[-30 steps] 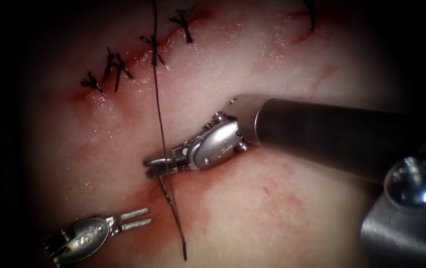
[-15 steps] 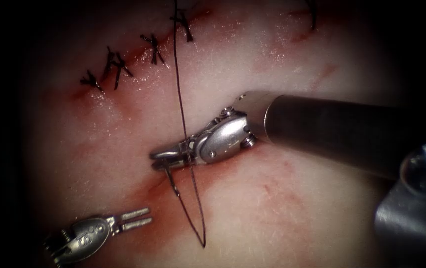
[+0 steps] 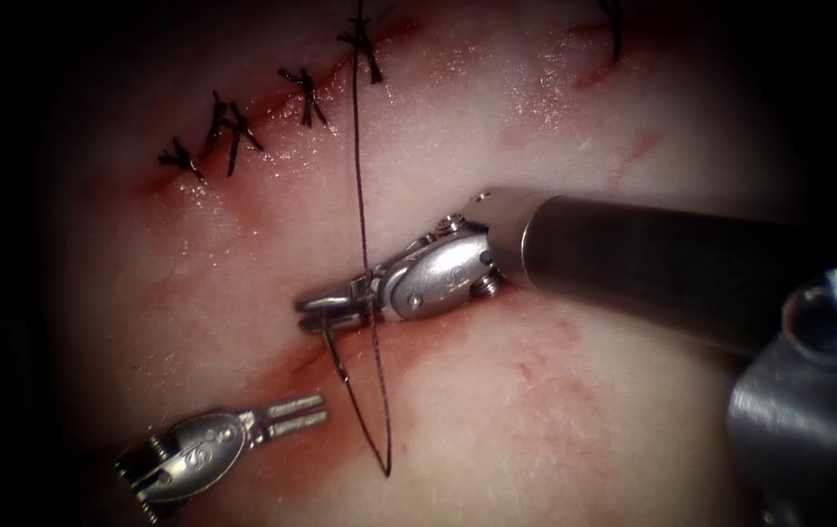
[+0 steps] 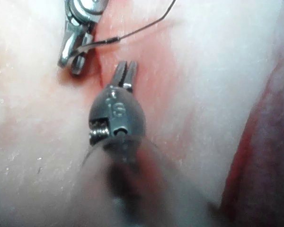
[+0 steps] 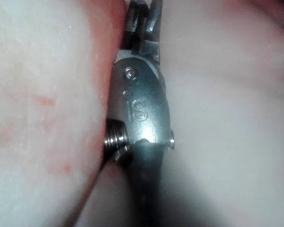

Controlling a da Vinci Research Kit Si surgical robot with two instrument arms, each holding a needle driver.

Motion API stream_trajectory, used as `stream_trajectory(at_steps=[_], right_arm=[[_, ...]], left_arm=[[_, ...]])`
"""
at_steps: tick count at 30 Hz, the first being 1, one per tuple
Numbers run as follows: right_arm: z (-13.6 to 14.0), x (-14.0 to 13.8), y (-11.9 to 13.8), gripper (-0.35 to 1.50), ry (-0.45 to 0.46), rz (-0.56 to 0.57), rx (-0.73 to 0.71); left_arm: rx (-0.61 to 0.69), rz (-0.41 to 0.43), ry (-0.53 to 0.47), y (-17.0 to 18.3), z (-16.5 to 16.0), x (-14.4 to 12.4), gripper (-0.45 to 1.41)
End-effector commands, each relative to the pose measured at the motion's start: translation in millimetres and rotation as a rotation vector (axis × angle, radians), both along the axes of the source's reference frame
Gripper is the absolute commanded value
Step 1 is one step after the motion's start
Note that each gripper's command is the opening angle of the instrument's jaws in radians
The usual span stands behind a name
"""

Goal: Wound Closure
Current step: Throw needle through flesh above incision with right hand

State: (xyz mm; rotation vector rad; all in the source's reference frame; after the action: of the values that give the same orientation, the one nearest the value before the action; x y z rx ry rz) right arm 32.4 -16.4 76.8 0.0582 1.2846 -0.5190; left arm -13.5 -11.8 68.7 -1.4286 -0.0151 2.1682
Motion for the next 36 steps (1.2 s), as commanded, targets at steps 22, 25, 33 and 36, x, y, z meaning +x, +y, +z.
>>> stream_trajectory(at_steps=[22,25,33,36], right_arm=[[-4.5,3.3,5.0,-0.35,-0.121,0.144,0.368],[-5.0,3.5,5.7,-0.35,-0.141,0.163,0.425],[-6.6,4.2,7.9,-0.35,-0.127,0.245,0.495],[-7.0,4.4,8.4,-0.35,-0.135,0.276,0.549]], left_arm=[[0.042,0.048,0.023,-1.3,5.0,-2.2,-0.28],[0.042,0.053,0.023,-1.5,5.0,-1.9,-0.27],[0.044,0.062,0.03,-2.0,4.9,-1.8,-0.23],[0.045,0.064,0.032,-2.1,4.8,-1.8,-0.23]])
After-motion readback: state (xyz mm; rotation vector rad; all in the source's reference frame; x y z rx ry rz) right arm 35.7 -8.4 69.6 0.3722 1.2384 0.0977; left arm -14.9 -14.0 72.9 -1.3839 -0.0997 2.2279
